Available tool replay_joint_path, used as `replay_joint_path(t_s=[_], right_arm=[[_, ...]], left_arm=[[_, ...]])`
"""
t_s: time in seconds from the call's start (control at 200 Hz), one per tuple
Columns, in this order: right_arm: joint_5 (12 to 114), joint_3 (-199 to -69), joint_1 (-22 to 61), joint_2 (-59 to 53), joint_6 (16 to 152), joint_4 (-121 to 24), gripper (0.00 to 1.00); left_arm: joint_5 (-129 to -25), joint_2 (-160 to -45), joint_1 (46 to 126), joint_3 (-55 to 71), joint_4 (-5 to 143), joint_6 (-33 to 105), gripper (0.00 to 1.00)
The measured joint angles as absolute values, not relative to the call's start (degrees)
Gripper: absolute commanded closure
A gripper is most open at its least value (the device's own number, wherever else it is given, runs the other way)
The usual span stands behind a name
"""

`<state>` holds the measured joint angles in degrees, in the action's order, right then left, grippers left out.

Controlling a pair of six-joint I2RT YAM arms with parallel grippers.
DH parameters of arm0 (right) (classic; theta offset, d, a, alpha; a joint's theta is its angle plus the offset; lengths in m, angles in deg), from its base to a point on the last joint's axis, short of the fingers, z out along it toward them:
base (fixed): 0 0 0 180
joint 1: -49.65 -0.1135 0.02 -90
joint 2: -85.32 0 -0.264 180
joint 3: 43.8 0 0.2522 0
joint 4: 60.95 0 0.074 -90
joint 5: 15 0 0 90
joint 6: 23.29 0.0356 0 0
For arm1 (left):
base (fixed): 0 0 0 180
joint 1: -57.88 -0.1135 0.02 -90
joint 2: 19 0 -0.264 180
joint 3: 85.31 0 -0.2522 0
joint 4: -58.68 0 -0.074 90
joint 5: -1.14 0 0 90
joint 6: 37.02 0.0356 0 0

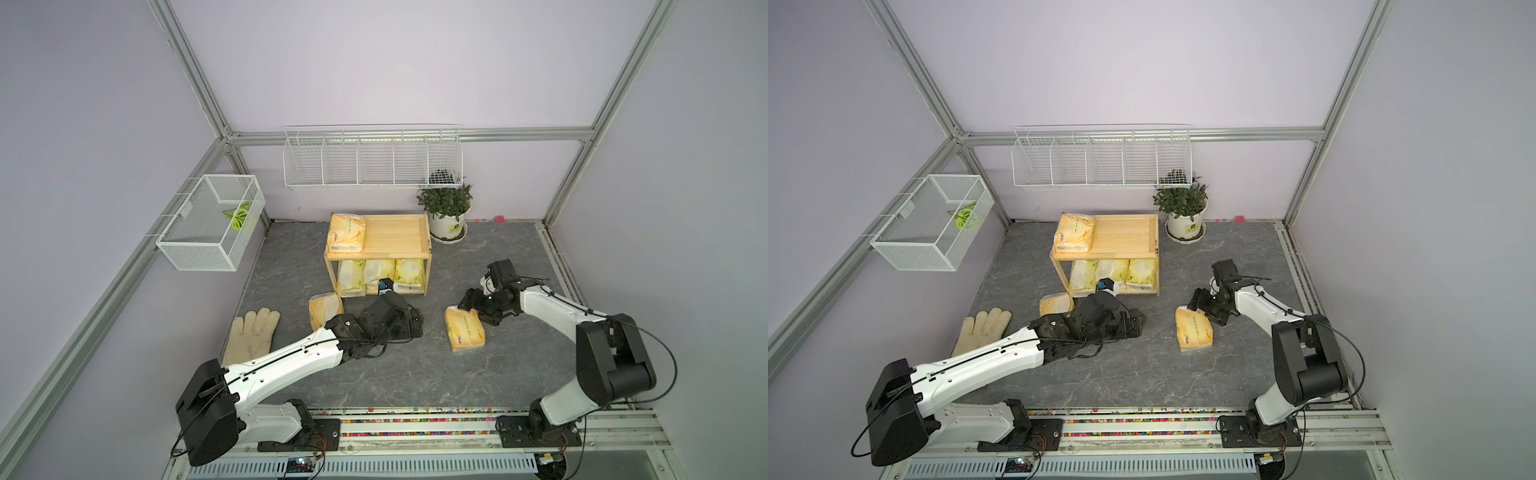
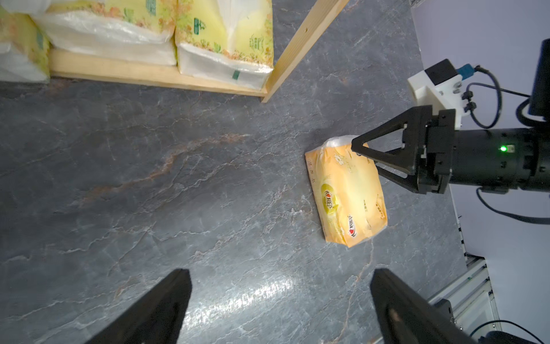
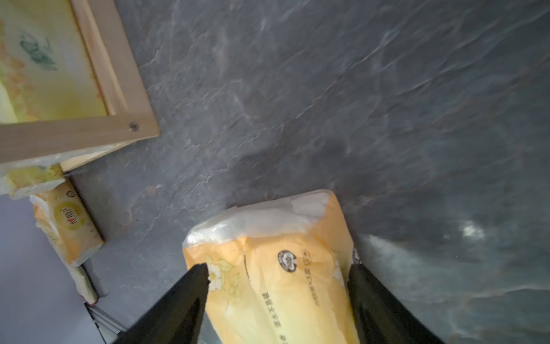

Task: Place the tissue boxes on the shelf by color
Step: Move the box of tissues to the center of the board, then pick up the box of tissues from the center of the board.

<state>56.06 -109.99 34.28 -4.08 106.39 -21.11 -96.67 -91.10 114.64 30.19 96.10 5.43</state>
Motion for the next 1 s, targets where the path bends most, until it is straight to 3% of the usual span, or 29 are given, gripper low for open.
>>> replay_joint_path(t_s=[0.375,0.735,1.0], right_arm=[[54.2,-109.3,21.5,-1.9,117.6,-29.4,0.21],[53.7,-105.9,32.7,2.7,114.1,-28.0,0.2],[49.9,-101.3,33.2,1.3,111.8,-28.8,0.2]], left_arm=[[-93.6,-89.2,114.6,37.5,89.7,2.4,0.0],[-87.3,-94.3,114.7,42.6,77.6,-3.9,0.0],[-85.7,-102.1,114.9,42.5,69.8,-7.0,0.0]])
